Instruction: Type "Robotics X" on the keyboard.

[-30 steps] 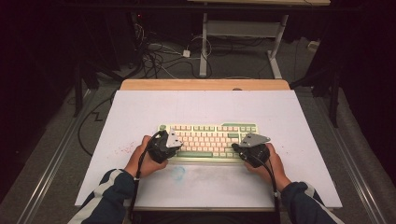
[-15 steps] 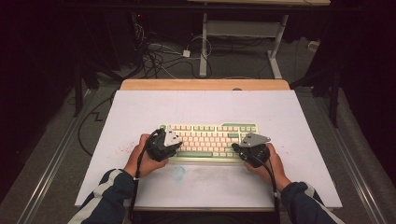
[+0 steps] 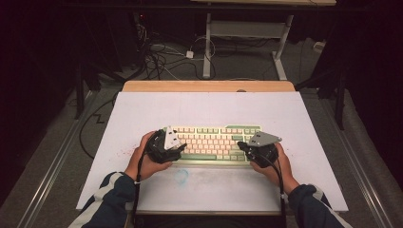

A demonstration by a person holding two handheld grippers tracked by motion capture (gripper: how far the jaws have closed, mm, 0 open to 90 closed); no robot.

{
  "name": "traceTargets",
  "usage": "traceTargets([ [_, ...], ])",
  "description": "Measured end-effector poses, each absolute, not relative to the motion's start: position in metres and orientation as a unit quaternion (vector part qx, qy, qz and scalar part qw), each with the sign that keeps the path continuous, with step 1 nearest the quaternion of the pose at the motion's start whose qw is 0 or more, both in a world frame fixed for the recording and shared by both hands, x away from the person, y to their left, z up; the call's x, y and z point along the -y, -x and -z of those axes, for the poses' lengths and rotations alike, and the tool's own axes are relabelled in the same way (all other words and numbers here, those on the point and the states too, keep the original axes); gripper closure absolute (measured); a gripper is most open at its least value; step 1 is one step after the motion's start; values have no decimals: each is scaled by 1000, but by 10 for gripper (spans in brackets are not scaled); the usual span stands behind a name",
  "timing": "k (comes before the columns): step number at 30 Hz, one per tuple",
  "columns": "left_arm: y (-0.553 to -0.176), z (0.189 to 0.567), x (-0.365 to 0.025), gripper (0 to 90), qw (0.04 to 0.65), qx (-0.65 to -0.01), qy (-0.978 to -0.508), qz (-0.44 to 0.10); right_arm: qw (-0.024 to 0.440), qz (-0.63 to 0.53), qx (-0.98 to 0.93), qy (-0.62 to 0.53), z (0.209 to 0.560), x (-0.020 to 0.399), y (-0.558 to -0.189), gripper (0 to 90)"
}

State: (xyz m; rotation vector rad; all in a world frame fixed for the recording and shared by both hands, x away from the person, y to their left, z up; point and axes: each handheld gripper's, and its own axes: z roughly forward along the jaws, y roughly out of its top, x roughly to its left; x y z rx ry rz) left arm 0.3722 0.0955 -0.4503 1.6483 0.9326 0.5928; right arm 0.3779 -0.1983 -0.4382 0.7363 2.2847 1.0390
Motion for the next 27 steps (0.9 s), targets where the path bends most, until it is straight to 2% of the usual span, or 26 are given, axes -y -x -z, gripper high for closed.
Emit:
traceTargets([
  [9, -373, 450, -95, 276, 549, -402, -686, -257, 280, -393, -831, -276, 429, 202, -376, 769],
  [12, -374, 450, -95, 233, 549, -405, -683, -259, 285, -398, -826, -279, 429, 203, -375, 670],
  [16, -373, 450, -93, 203, 554, -404, -682, -254, 293, -400, -819, -288, 430, 201, -375, 490],
  [18, -373, 450, -93, 187, 554, -403, -682, -257, 301, -404, -814, -291, 430, 199, -373, 366],
  [21, -373, 451, -93, 171, 555, -407, -677, -262, 318, -396, -805, -307, 430, 197, -373, 246],
  [25, -373, 451, -93, 167, 550, -406, -679, -267, 322, -396, -802, -310, 431, 195, -373, 171],
  [27, -372, 450, -92, 185, 553, -404, -679, -267, 323, -395, -802, -311, 431, 194, -373, 177],
])
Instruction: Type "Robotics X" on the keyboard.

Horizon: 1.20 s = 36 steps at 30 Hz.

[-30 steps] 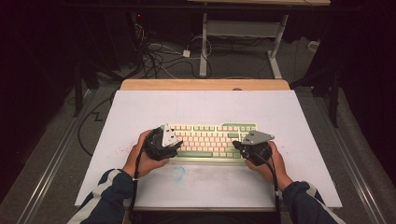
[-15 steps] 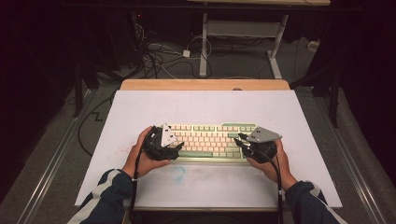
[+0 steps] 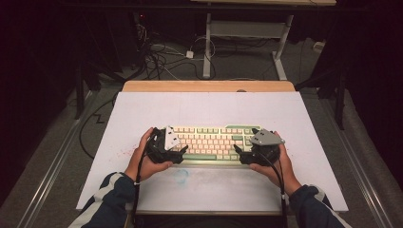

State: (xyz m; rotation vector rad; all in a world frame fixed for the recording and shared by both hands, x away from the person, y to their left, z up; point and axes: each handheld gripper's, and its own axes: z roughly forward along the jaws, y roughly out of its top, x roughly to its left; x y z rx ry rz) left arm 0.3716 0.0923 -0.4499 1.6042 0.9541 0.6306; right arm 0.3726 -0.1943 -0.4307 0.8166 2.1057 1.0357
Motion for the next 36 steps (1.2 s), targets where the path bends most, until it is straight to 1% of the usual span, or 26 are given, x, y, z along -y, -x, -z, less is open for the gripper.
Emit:
traceTargets([
  [4, -371, 450, -92, 181, 551, -399, -681, -271, 326, -400, -803, -299, 429, 192, -370, 182],
  [7, -370, 450, -92, 181, 547, -398, -683, -274, 321, -403, -806, -292, 428, 191, -368, 213],
  [23, -357, 449, -89, 195, 552, -377, -688, -283, 333, -405, -801, -288, 421, 193, -355, 213],
  [31, -349, 445, -97, 190, 571, -373, -676, -281, 339, -402, -803, -281, 418, 195, -344, 219],
  [36, -344, 445, -102, 189, 573, -369, -677, -279, 342, -401, -801, -283, 417, 200, -340, 219],
])
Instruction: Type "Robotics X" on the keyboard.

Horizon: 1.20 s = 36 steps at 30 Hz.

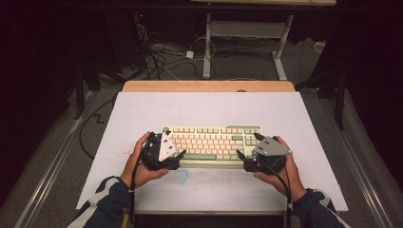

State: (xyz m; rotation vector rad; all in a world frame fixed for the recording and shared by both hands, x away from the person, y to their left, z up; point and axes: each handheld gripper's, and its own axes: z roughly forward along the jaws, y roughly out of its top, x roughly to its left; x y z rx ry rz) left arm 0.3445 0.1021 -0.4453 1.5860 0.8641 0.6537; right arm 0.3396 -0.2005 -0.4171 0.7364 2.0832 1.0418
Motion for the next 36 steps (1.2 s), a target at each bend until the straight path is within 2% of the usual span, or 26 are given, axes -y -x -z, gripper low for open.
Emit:
traceTargets([
  [36, -321, 455, -137, 179, 560, -374, -680, -289, 362, -381, -801, -288, 420, 232, -315, 220],
])
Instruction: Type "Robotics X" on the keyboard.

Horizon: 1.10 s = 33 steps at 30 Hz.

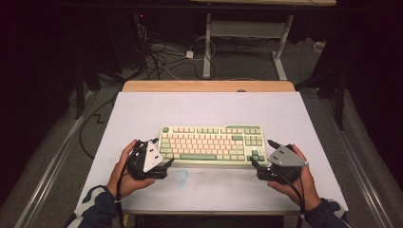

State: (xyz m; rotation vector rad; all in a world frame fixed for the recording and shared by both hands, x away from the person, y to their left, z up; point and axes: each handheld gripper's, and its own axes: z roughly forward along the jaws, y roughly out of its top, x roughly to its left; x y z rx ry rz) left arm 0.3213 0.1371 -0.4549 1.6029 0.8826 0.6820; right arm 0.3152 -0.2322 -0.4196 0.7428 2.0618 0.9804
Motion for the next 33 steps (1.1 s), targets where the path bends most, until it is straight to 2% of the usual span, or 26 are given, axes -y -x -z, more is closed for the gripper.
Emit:
traceTargets([
  [19, -314, 470, -164, 173, 542, -394, -684, -291, 368, -372, -788, -324, 426, 264, -308, 218],
  [33, -312, 484, -180, 174, 529, -426, -672, -296, 383, -345, -784, -345, 446, 293, -297, 215],
])
